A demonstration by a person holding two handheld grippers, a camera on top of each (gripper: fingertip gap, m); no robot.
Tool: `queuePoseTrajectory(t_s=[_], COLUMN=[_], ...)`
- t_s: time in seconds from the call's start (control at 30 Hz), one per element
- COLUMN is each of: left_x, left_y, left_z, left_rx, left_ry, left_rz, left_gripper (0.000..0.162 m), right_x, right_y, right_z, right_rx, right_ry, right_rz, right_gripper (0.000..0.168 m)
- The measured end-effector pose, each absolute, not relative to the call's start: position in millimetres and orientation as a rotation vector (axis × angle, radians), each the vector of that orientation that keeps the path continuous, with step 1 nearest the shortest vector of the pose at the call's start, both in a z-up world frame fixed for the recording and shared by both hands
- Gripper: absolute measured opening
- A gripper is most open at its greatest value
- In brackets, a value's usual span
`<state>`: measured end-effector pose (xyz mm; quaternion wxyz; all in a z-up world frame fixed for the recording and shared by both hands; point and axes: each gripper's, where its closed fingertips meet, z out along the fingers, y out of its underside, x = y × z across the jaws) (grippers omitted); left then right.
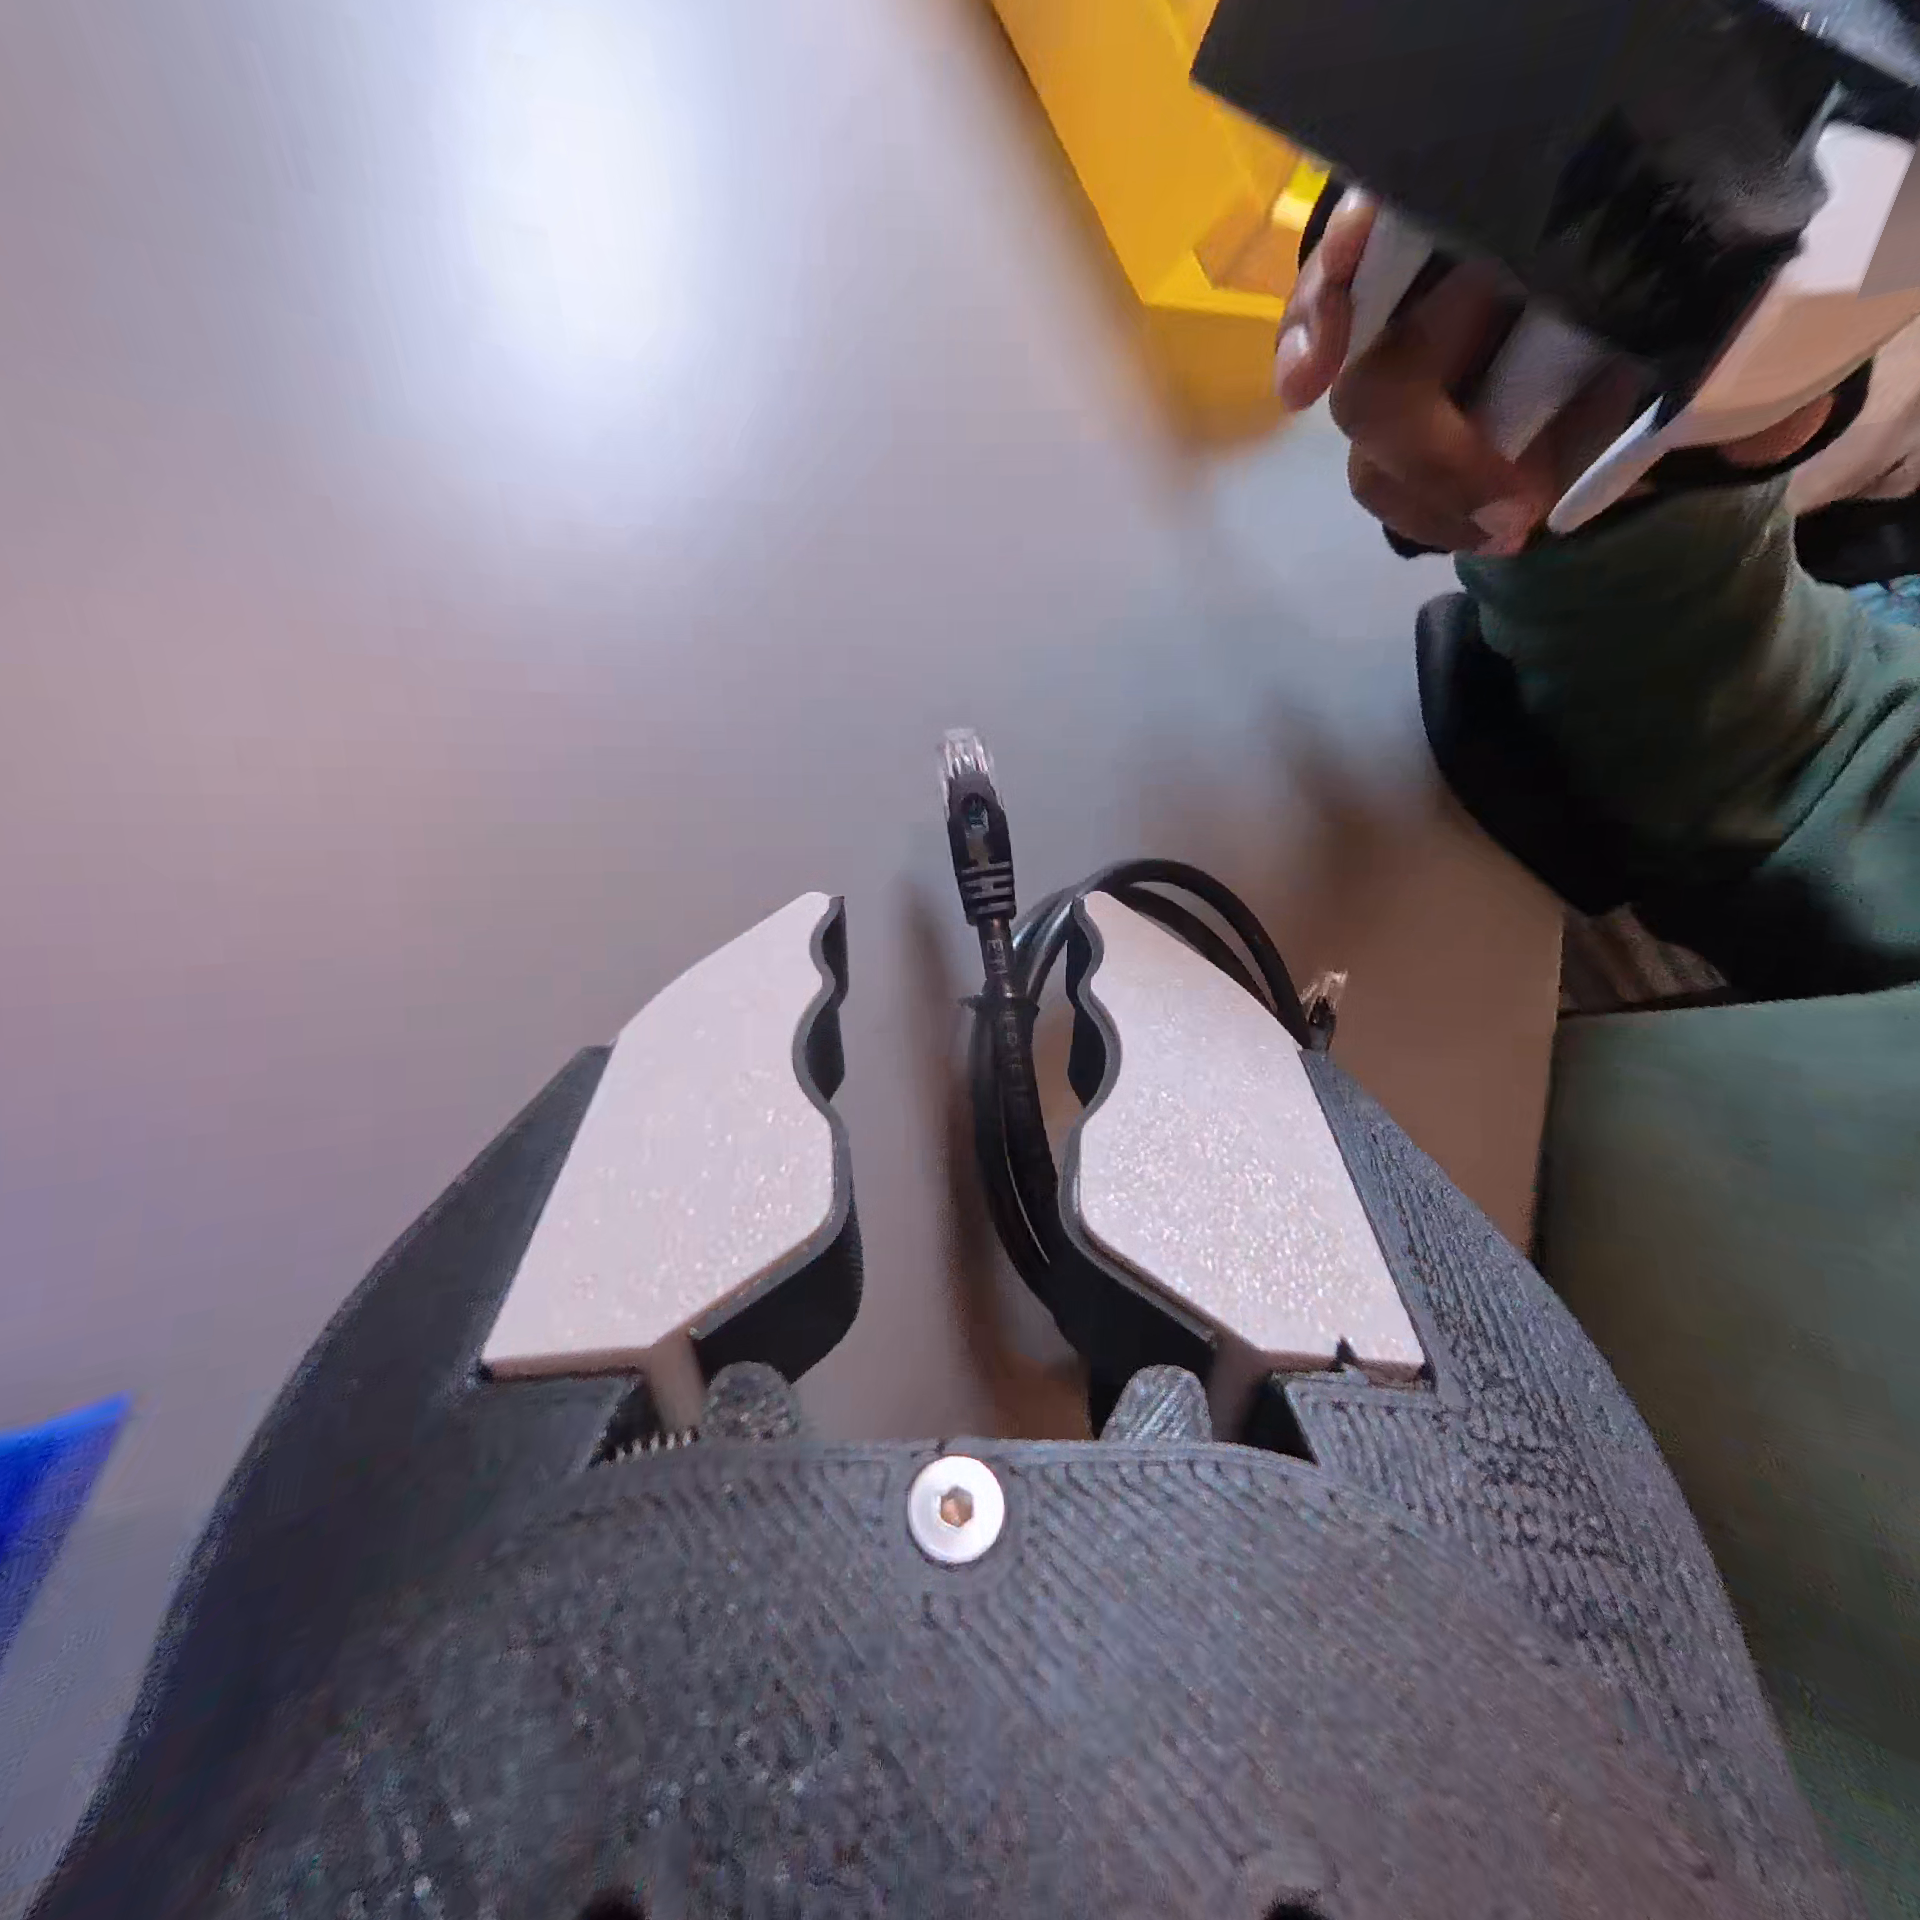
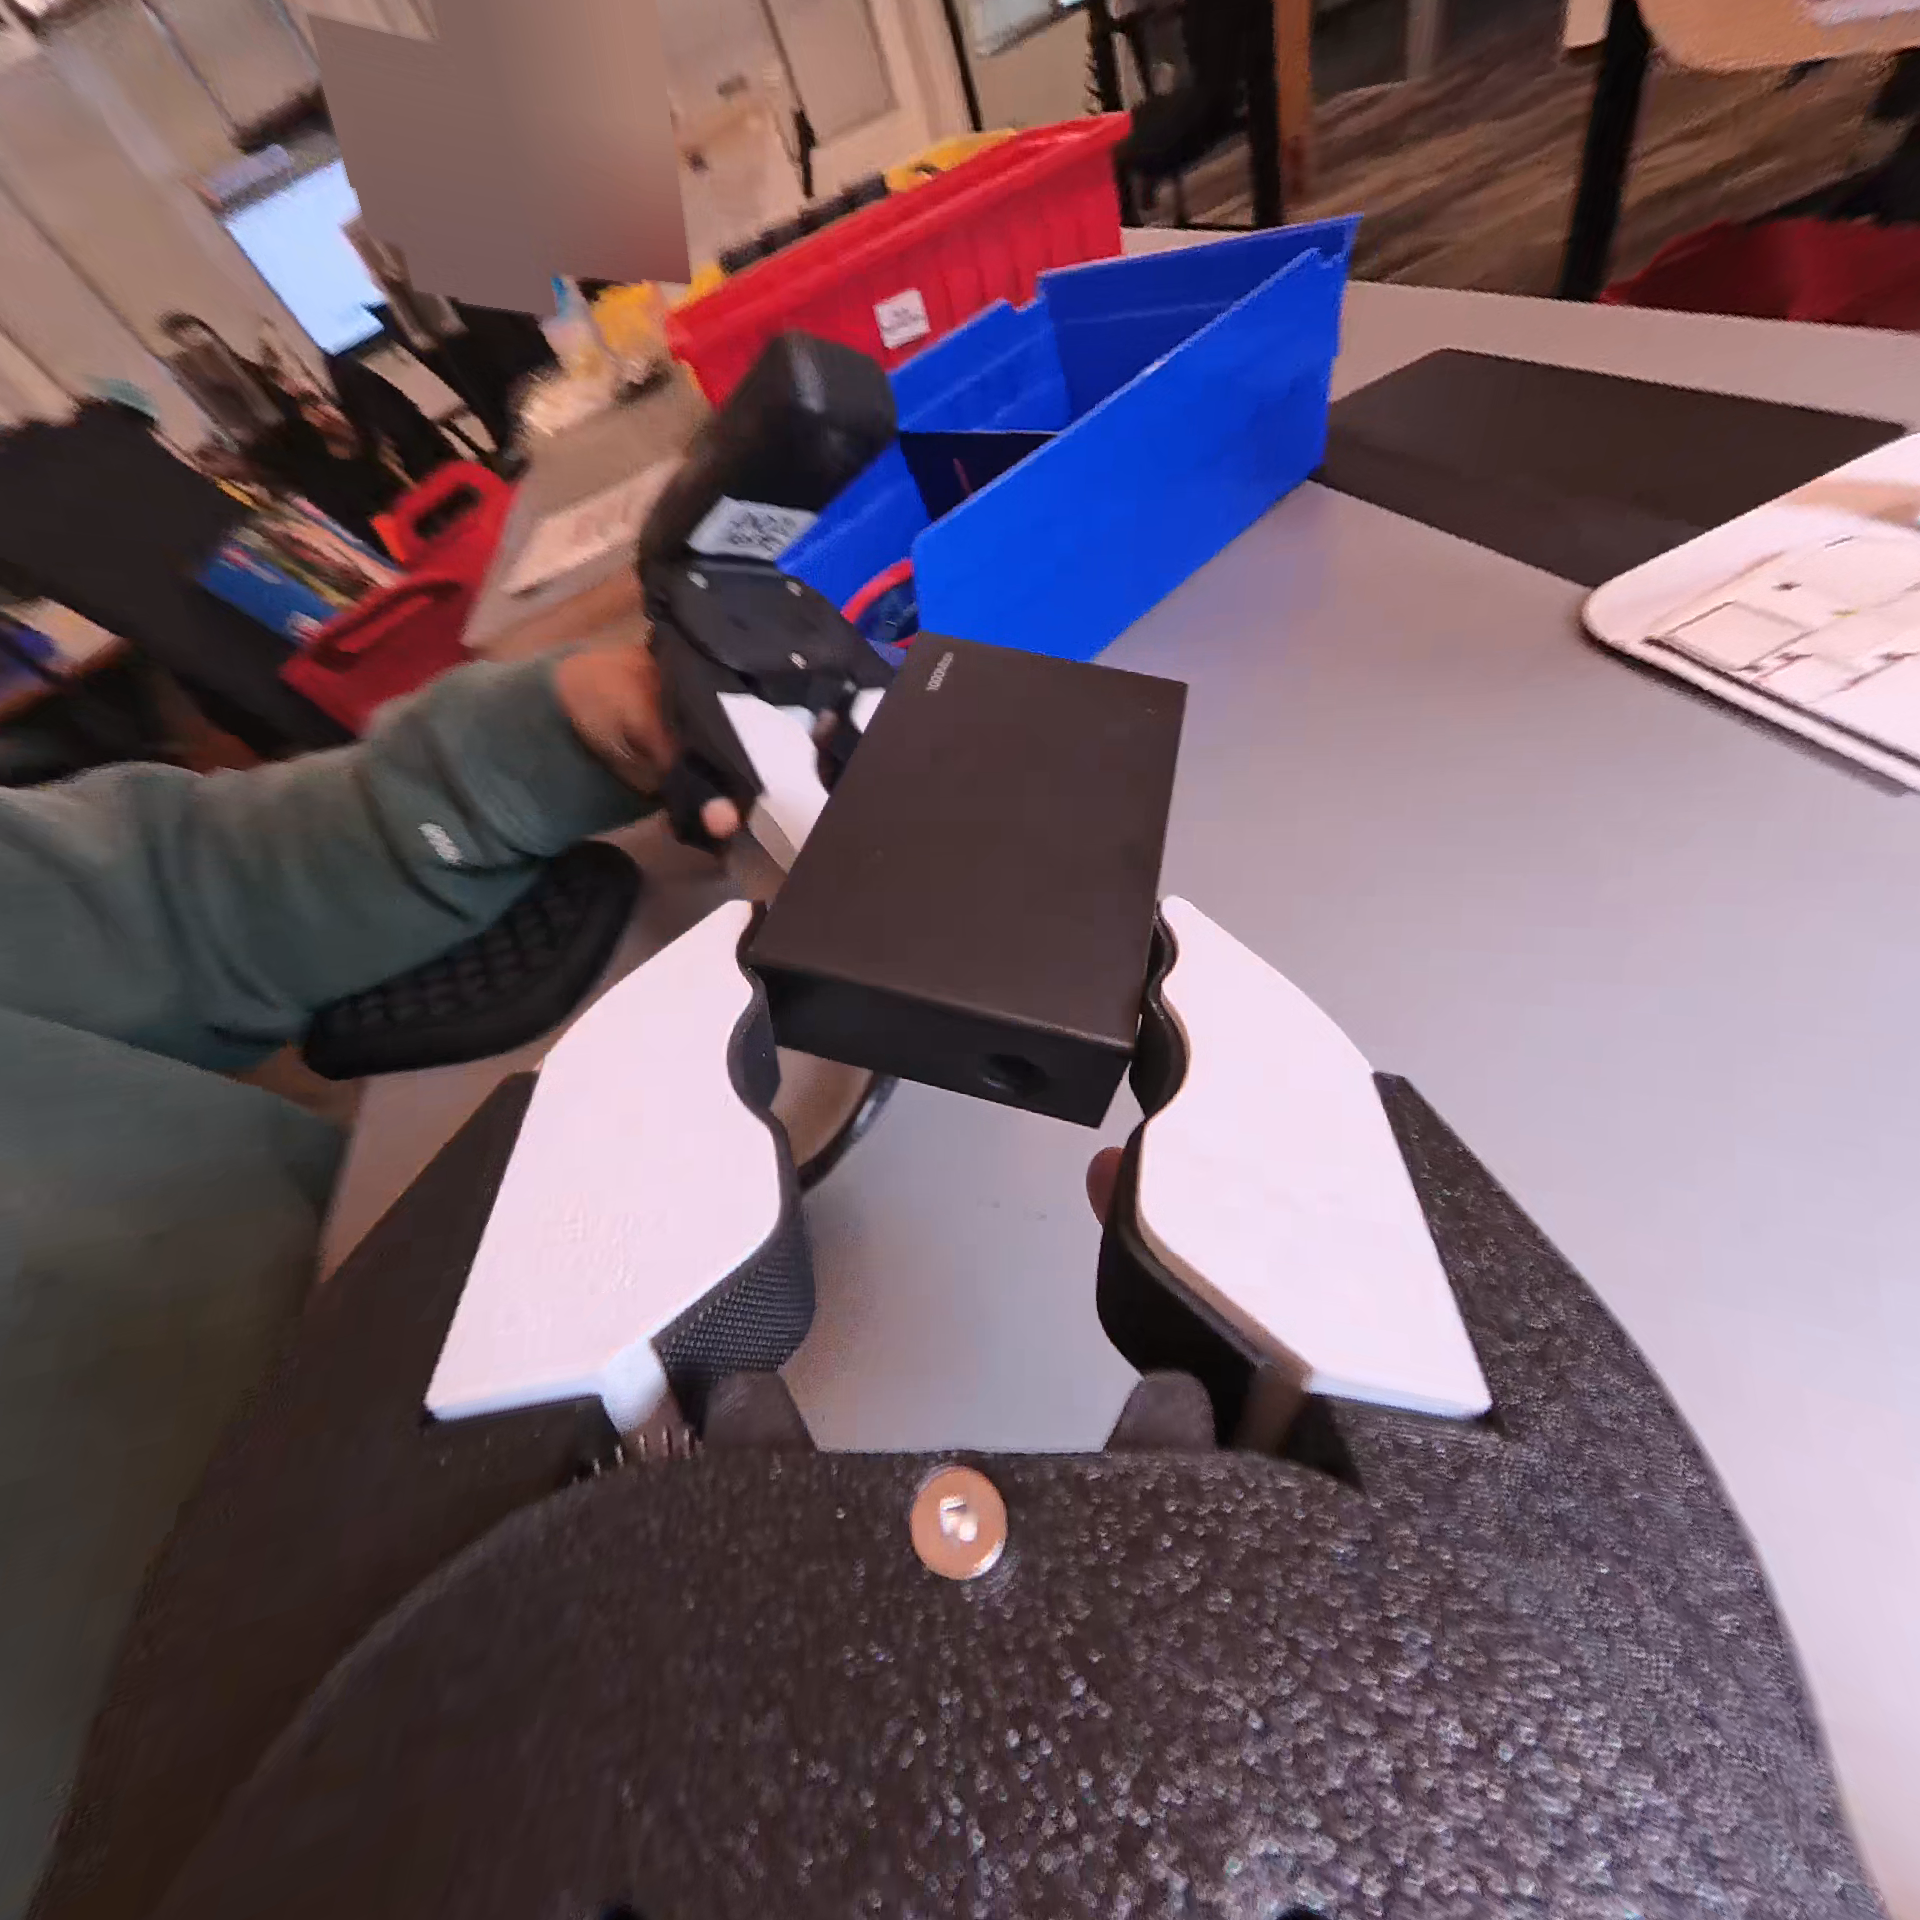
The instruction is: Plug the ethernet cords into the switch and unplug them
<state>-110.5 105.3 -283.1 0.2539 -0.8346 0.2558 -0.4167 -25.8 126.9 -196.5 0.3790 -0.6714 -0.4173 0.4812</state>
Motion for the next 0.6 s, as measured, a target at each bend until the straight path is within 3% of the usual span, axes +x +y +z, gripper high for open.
queuePoseTrajectory(t_s=[0.17,0.27,0.6], left_x=[-95,-91,-102], left_y=[93,90,103], left_z=[-287,-291,-255], left_rx=[-2.266,-2.267,-2.119], left_ry=[0.773,0.822,0.883], left_rz=[-1.183,-1.147,-0.887], left_gripper=[0.029,0.010,0.010], right_x=[-26,-26,-24], right_y=[114,110,115], right_z=[-183,-176,-179], right_rx=[-1.697,-1.691,-1.714], right_ry=[-1.027,-0.992,-0.962], right_rz=[1.486,1.599,1.602], right_gripper=[0.068,0.067,0.067])
